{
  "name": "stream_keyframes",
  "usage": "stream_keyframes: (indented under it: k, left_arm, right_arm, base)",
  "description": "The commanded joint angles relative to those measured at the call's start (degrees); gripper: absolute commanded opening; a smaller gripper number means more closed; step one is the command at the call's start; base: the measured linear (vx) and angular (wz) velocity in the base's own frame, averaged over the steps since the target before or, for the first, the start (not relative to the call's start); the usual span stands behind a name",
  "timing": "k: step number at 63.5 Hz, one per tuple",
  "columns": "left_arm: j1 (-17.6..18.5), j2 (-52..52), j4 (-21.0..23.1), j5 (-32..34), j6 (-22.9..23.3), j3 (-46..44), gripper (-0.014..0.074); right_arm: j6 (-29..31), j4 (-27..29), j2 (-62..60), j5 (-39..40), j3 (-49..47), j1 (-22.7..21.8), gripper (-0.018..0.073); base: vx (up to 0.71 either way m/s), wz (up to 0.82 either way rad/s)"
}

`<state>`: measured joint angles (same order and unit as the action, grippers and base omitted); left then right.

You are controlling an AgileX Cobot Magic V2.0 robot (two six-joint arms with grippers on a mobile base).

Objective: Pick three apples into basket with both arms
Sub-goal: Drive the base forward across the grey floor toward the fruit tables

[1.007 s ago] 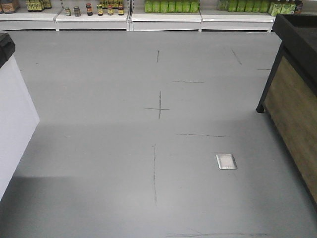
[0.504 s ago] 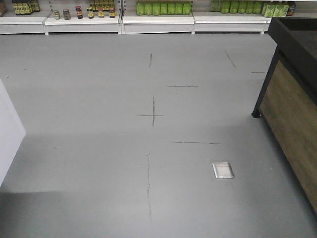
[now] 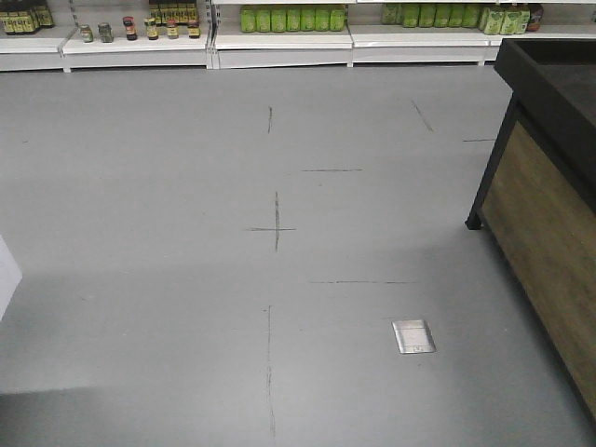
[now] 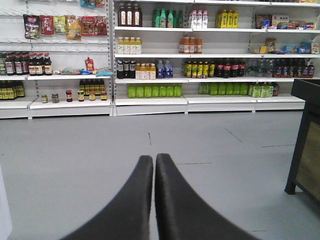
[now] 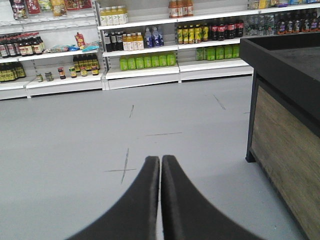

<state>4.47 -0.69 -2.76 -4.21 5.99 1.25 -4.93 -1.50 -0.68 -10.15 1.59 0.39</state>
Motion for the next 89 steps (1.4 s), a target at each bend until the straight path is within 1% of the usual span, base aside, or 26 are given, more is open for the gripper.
stream_keyframes:
  k: [1,89]
  left_arm:
    - [-0.1,-0.9,0.5,4.2,0.5,0.5,-0.0006]
    - [-0.1,-0.9,0.5,4.2,0.5,0.5,-0.0006]
  right_arm:
    - [0.5,-0.2,-0.8,4.2,0.8,-0.3,-0.0009]
    - [0.5,-0.2,-0.8,4.2,0.8,-0.3,-0.0009]
  base:
    - [0.16,-0.06]
    - [0.11,-0.01]
